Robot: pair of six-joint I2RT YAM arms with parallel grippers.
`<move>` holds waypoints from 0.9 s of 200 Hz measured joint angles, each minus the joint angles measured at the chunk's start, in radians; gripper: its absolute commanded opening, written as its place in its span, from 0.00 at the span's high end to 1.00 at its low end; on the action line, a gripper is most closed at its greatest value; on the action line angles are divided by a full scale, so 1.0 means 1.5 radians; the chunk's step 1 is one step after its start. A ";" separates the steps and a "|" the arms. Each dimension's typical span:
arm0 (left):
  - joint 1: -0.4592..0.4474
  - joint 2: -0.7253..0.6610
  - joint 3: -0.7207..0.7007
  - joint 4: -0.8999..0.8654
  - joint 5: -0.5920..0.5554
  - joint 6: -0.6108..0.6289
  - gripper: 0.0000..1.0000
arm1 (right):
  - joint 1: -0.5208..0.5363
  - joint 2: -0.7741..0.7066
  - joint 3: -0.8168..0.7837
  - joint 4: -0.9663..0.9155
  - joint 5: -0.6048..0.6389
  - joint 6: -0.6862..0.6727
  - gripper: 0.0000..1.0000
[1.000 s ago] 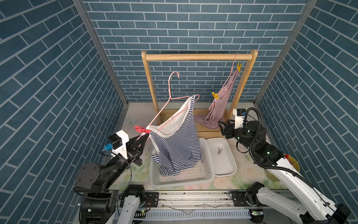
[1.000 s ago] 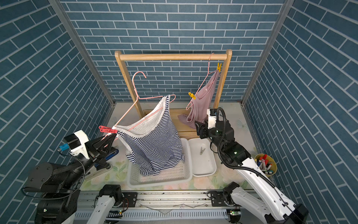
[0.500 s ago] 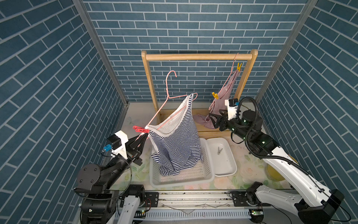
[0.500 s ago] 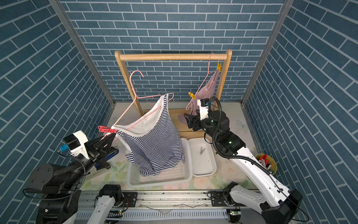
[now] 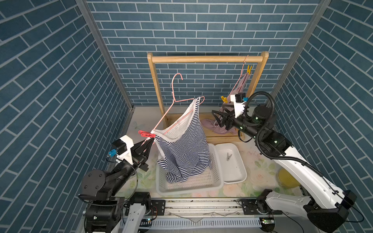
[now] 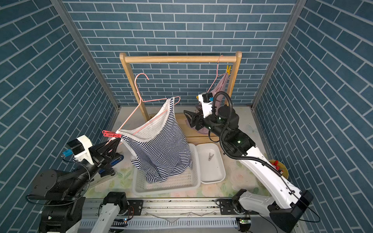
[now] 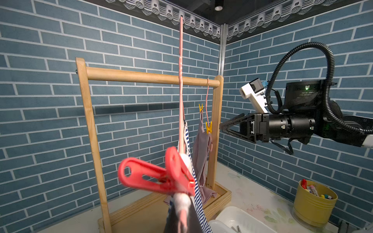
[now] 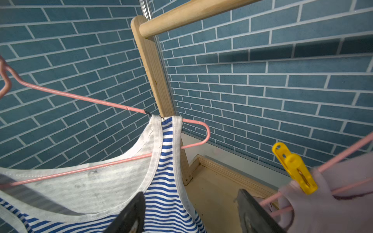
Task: Remove the clothespins securing tank tops to the hanger
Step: Adjust the hanger.
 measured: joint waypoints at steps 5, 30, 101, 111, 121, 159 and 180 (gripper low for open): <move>0.000 0.000 0.000 0.000 0.000 0.000 1.00 | 0.004 0.007 0.009 0.000 -0.003 -0.001 0.32; 0.000 0.000 0.000 0.000 0.000 0.000 1.00 | 0.025 0.041 0.047 0.003 -0.015 -0.012 0.32; 0.000 0.002 -0.003 0.000 0.002 0.006 1.00 | 0.060 0.111 0.135 0.001 -0.036 -0.041 0.32; 0.000 0.002 -0.003 0.000 0.002 0.006 1.00 | 0.062 0.116 0.141 0.001 -0.037 -0.041 0.32; 0.000 0.004 -0.003 0.001 0.003 0.006 1.00 | 0.064 0.120 0.148 -0.001 -0.040 -0.045 0.32; 0.000 0.015 -0.018 0.020 0.004 0.003 1.00 | 0.069 0.139 0.185 -0.004 -0.055 -0.053 0.32; 0.000 0.021 -0.030 0.036 0.005 -0.004 1.00 | 0.073 0.145 0.208 -0.008 -0.064 -0.053 0.31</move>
